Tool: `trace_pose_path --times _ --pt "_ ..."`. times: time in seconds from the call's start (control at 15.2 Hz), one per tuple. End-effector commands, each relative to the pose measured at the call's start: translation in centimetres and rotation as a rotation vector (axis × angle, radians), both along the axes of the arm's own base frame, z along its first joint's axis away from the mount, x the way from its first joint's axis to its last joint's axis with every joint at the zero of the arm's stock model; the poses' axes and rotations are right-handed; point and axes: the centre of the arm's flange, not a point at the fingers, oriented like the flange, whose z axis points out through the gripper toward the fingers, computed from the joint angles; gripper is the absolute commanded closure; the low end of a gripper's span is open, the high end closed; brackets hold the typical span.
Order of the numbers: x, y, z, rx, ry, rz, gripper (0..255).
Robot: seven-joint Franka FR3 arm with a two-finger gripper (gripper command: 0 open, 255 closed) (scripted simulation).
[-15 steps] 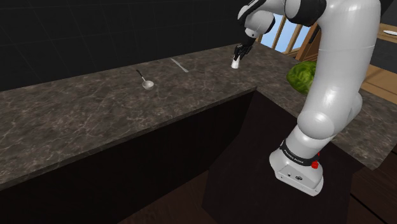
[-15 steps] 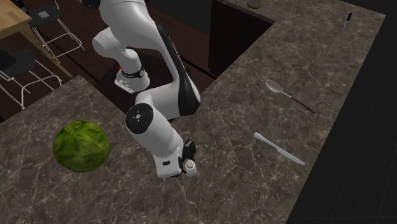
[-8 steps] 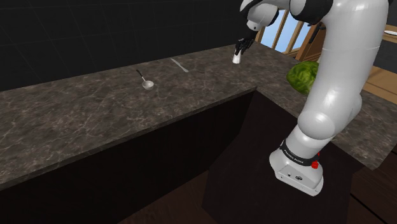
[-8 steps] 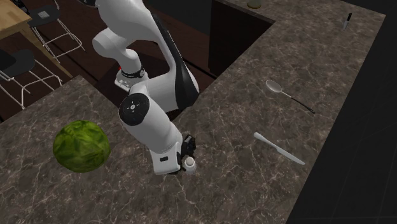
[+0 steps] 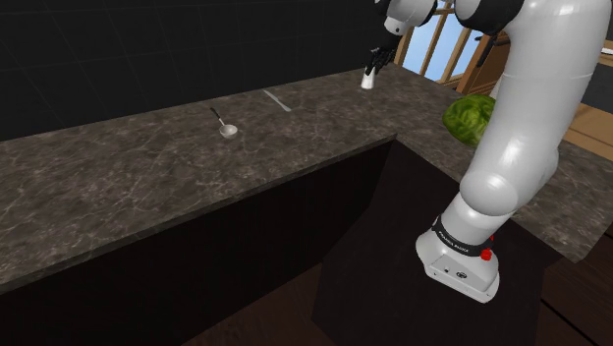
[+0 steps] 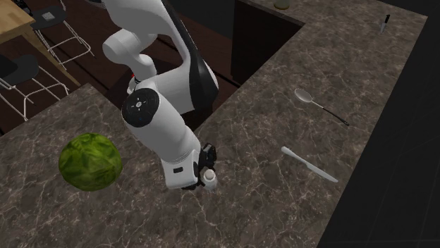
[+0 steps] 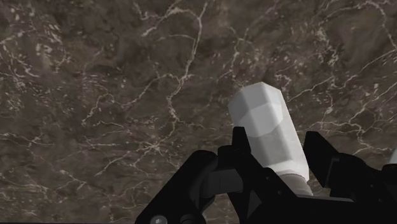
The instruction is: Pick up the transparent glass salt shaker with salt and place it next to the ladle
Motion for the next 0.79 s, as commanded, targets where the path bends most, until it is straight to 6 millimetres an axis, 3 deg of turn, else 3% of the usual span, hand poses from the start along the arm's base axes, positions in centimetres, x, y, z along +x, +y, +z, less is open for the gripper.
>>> trace_pose_path --times 0.0,0.73 --pt "0.0 0.0 1.0 0.0 0.0 0.0 255" --pt "0.0 0.0 6.8 0.0 0.0 0.0 255"
